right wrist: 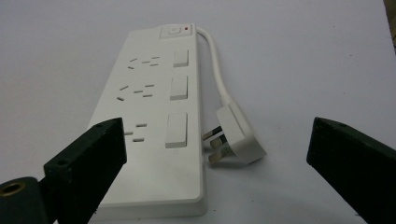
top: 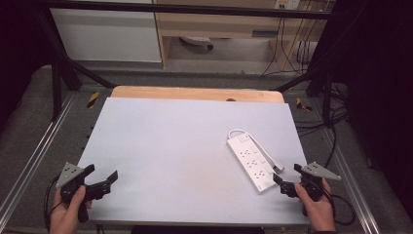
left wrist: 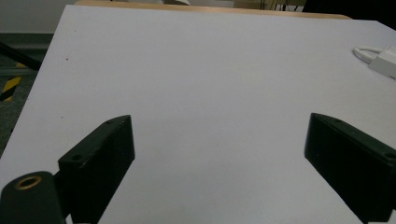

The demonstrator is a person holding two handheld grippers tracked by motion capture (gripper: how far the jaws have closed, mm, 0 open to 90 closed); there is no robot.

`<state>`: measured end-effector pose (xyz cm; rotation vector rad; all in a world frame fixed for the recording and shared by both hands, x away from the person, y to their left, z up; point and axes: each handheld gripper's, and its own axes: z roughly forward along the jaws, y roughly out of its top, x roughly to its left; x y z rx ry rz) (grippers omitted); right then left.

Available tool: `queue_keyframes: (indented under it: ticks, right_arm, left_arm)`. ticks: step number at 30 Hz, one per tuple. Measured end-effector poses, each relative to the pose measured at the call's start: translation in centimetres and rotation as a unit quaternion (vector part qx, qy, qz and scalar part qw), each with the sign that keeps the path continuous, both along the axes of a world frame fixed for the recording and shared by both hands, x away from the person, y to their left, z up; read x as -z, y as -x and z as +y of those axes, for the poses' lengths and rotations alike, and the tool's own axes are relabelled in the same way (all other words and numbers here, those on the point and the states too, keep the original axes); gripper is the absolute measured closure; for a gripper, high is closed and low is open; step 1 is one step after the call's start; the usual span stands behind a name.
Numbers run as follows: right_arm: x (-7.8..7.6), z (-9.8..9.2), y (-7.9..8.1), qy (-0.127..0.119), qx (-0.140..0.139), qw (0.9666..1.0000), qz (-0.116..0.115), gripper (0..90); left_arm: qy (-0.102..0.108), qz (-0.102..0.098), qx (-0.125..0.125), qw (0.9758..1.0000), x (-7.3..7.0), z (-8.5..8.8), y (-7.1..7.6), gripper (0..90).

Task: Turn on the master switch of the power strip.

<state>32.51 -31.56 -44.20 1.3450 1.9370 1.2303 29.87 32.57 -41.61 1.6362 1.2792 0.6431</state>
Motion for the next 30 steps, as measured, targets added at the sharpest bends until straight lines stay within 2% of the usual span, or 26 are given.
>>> queue_keyframes:
  ticks: [7, 15, 17, 18, 20, 27, 30]
  right_arm:
    - [-0.2, 0.1, 0.0, -0.003, -0.004, 0.9999, -0.009, 3.6]
    - [-0.6, 0.3, -0.1, -0.013, 0.009, 0.9999, -0.001, 2.8]
    - [-0.7, 0.3, -0.1, -0.022, 0.012, 0.9997, 0.002, 2.6]
    - [-0.8, 0.4, -0.2, -0.035, 0.018, 0.9992, 0.007, 2.5]
    - [-0.8, 0.4, -0.3, -0.039, 0.017, 0.9991, 0.008, 2.5]
    - [-1.6, 1.1, -0.9, -0.041, 0.018, 0.999, 0.009, 2.7]
    - [-1.8, 1.4, -1.3, -0.034, 0.015, 0.9993, 0.009, 3.0]
  left_arm:
    - [-0.006, 0.002, 0.005, 1.0, 0.0, -0.2, -0.2, 8.0]
    - [-0.011, 0.006, 0.013, 0.9998, 0.2, -0.4, -0.3, 7.8]
    - [-0.01, 0.006, 0.015, 0.9998, 0.2, -0.5, -0.3, 7.7]
    - [-0.01, 0.005, 0.016, 0.9998, 0.2, -0.6, -0.3, 7.7]
    - [-0.011, 0.005, 0.018, 0.9998, 0.2, -0.6, -0.3, 7.7]
    - [-0.013, 0.007, 0.023, 0.9996, 0.2, -0.9, -0.4, 7.6]
    - [-0.013, 0.007, 0.025, 0.9996, 0.2, -0.9, -0.4, 7.5]
